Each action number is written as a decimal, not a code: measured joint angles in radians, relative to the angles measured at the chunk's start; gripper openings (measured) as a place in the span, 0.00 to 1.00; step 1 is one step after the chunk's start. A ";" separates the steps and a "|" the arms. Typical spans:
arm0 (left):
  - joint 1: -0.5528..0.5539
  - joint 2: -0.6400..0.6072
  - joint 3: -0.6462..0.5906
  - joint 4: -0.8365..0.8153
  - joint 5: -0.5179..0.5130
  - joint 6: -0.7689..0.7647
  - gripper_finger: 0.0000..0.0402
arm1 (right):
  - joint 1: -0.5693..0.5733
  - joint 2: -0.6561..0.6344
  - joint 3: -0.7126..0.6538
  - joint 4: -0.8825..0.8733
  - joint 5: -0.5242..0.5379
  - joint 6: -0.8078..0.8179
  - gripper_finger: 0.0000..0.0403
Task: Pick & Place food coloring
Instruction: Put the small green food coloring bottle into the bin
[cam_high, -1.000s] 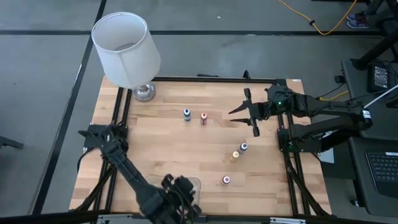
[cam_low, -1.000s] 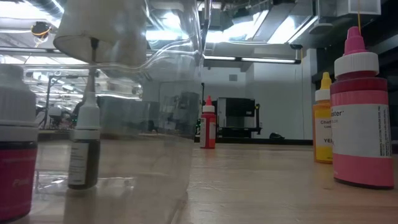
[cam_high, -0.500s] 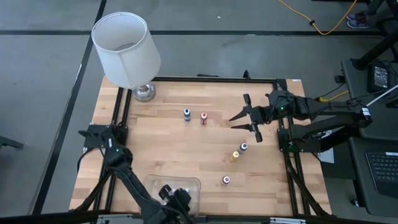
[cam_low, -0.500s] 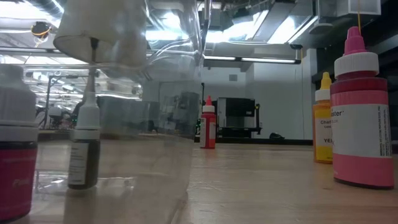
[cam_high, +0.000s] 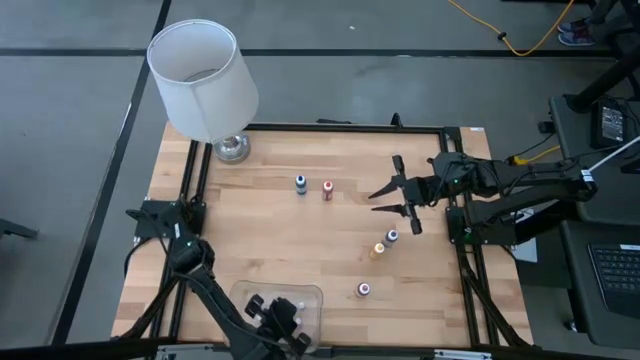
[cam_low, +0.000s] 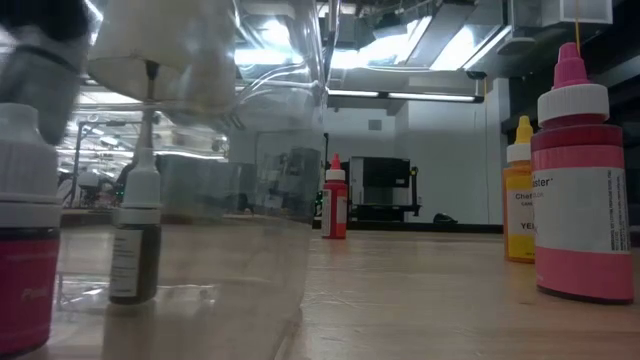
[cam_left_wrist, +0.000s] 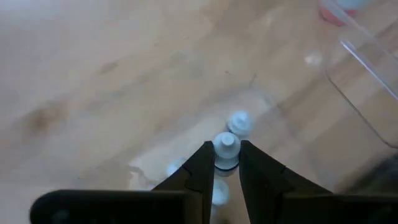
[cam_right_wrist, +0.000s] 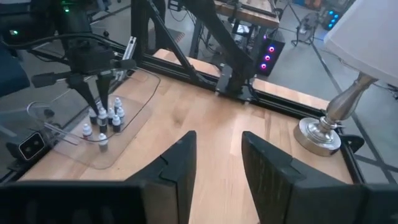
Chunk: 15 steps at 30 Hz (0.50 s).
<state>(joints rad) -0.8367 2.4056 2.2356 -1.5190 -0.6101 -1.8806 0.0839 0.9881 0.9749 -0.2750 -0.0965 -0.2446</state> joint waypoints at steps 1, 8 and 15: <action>-0.003 0.000 -0.003 0.010 0.000 -0.007 0.15 | 0.000 0.000 0.000 0.000 0.001 -0.001 0.32; -0.001 -0.006 -0.003 -0.006 -0.006 -0.021 0.15 | 0.000 0.000 0.000 0.006 0.002 -0.028 0.32; 0.021 -0.009 -0.044 0.003 0.002 -0.006 0.15 | 0.000 0.000 0.000 0.007 0.025 -0.053 0.32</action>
<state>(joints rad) -0.8161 2.3966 2.1915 -1.5156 -0.6082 -1.8871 0.0837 0.9882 0.9749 -0.2683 -0.0715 -0.2976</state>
